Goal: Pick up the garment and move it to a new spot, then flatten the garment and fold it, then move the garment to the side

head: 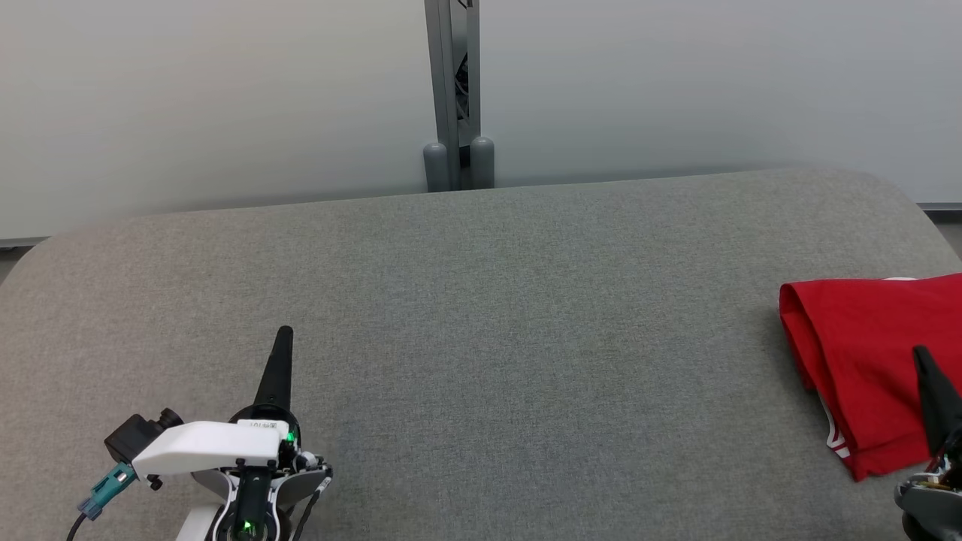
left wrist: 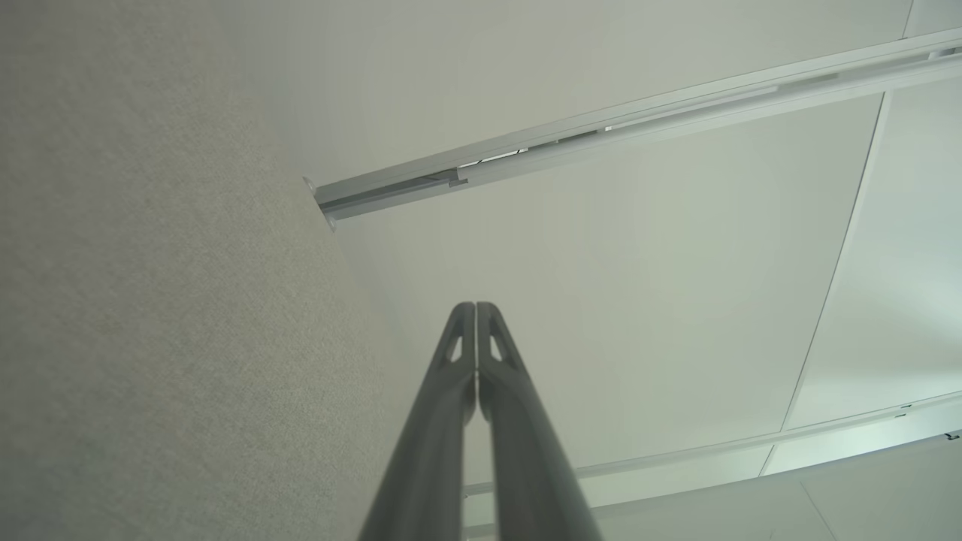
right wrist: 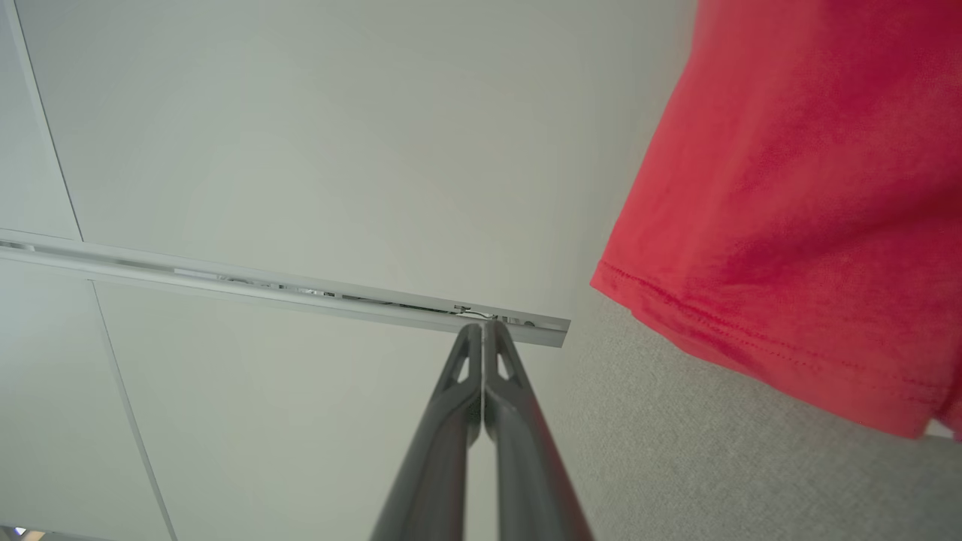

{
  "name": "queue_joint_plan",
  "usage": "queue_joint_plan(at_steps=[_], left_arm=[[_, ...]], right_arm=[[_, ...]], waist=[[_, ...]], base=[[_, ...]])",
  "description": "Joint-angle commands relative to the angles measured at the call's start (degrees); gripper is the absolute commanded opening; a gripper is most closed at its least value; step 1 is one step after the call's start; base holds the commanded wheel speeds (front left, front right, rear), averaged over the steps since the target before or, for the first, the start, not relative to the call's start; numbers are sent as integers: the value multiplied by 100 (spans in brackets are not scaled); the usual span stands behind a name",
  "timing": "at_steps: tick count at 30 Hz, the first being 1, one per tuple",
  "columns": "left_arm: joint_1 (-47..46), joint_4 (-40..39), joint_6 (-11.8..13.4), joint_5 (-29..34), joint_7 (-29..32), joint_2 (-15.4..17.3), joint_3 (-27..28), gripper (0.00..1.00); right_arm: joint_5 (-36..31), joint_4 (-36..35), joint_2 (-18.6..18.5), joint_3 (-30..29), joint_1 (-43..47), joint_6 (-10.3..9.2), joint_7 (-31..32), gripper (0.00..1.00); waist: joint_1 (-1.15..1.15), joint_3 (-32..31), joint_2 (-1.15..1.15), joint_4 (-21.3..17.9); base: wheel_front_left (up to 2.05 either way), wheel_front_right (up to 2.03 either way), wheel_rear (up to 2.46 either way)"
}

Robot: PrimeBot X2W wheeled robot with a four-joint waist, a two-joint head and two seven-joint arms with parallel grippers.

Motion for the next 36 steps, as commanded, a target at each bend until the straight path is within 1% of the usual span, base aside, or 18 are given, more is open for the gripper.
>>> queue_joint_plan(at_steps=[1,22,36], left_arm=[[-174,7,-59,-90,21,2,36,0],[-353,182,-298,-784,123,-202,105,0],[-351,174,-291,-766,119,-199,101,0]], right_arm=[[128,-7,-19,-41,-113,1,56,0],[937,87,-1,-344,-191,0,357,0],[923,86,-2,-332,-184,0,350,0]], waist=[[0,3,0,2],[0,53,0,29],[0,54,0,29]], base=[[0,0,0],[0,0,0],[0,0,0]])
